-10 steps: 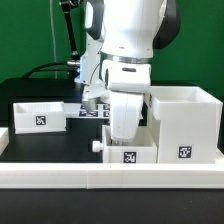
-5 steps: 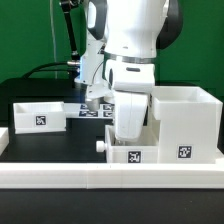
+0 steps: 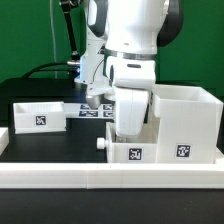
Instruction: Assemble drawer
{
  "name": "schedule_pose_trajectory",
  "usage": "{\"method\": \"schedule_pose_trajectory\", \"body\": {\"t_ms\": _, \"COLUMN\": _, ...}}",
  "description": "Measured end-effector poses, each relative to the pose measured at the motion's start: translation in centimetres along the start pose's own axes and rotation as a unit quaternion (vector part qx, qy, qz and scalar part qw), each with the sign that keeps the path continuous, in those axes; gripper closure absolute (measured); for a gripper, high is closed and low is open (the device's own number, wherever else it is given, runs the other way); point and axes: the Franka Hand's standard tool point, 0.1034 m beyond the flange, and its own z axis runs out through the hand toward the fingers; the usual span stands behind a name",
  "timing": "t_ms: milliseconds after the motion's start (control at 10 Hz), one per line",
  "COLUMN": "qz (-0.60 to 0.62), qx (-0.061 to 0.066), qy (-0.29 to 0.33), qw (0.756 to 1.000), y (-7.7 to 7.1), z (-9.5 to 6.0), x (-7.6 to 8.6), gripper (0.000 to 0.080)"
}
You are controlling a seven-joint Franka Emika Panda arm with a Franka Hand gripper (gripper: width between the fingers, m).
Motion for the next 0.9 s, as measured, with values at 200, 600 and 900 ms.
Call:
{"method": "schedule_pose_trajectory", "body": {"t_ms": 200, "qz": -0.001, "qx": 0.000, "qy": 0.001, "qw": 1.000, "y": -0.07, "z": 0.21, "x": 0.09, "gripper": 0.0755}}
{"method": "schedule_pose_trajectory", "body": {"t_ms": 600, "qz": -0.002, "qx": -0.014, "qy": 0.006, "qw": 1.000, "y": 0.29, "z": 0.57, "x": 0.49, "gripper": 0.0755}}
{"method": "schedule_pose_trajectory", "body": {"t_ms": 900, "qz": 0.000, "qx": -0.014, "qy": 0.006, "qw": 1.000, "y": 0.32, "z": 0.60, "x": 0.45, "gripper": 0.0692}}
